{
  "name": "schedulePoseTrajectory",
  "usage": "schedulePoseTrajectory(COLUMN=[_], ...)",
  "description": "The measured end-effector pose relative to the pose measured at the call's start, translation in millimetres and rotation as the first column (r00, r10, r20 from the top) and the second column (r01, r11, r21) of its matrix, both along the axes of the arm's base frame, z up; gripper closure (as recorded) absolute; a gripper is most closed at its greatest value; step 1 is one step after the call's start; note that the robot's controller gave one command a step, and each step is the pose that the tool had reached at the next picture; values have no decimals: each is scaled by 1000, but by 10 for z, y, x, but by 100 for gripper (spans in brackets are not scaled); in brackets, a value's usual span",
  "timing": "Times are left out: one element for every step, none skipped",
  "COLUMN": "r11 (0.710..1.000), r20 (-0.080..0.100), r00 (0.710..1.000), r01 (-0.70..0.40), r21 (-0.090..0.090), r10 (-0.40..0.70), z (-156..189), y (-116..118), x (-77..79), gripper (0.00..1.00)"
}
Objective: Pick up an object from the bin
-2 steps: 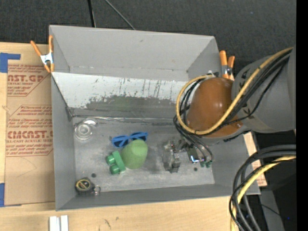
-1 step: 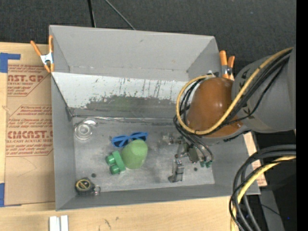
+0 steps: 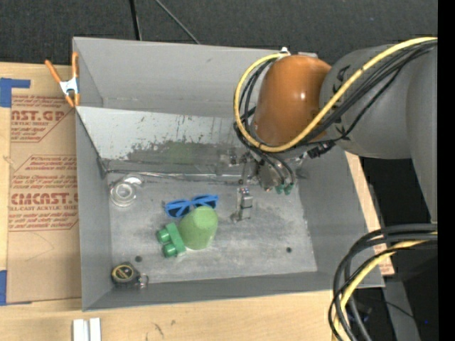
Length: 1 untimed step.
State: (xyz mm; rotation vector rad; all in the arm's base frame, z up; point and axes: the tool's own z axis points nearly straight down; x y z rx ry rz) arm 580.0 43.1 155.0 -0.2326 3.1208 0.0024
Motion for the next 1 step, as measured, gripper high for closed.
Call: schedulePoseTrajectory(r11=[978], r20=[-13], r00=[978], r01=[-207], r21=[-1], r10=[207], z=[-812], y=[28], x=[-144], gripper=[0])
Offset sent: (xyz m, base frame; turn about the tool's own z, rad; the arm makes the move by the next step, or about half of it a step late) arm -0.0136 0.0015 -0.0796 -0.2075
